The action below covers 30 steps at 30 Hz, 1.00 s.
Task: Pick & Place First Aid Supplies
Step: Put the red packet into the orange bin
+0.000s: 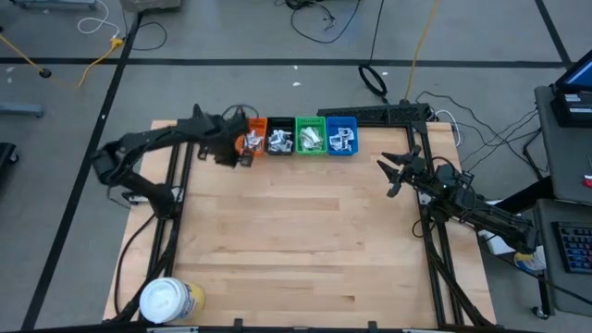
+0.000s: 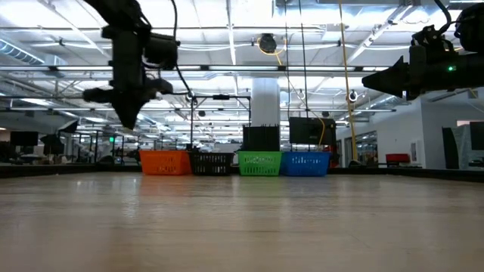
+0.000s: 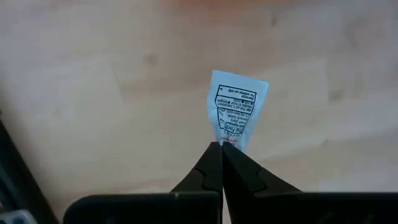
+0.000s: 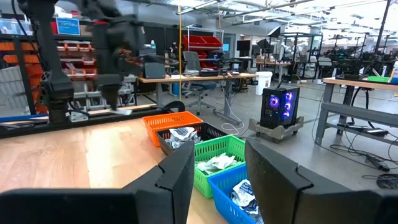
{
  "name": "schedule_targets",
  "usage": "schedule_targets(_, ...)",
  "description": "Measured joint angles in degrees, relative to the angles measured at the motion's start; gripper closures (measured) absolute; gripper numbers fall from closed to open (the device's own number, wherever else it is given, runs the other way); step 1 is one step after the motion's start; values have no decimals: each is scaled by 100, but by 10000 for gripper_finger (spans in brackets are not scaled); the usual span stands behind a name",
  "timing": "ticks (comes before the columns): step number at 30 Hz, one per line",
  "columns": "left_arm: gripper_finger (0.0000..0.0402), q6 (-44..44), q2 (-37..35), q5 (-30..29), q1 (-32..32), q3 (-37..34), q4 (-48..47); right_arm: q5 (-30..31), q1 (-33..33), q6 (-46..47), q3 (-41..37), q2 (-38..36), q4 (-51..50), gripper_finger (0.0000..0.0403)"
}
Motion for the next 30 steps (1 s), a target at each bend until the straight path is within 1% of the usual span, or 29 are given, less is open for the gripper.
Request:
schedule_targets(5, 401, 517, 839, 11, 715, 908, -110, -1, -1, -1, -2, -1, 0, 264)
schedule_targets(9, 401, 941, 1532, -24, 1154, 1880, -445, 1, -1, 0, -2, -1, 0, 264)
schedule_targets(13, 401, 1254, 2128, -20, 1450, 2757, -727, 1, 0, -1, -2, -1, 0, 264)
schedule_targets(16, 401, 1380, 2435, -24, 1585, 3186, -848, 1, 1, -1, 0, -1, 0, 264)
schedule_targets(19, 401, 1401, 2639, -22, 1619, 3312, -858, 0, -1, -1, -2, -1, 0, 264)
schedule_targets(30, 401, 1390, 3313, -121, 1512, 3271, -563, -1, -1, 1, -2, -1, 0, 264)
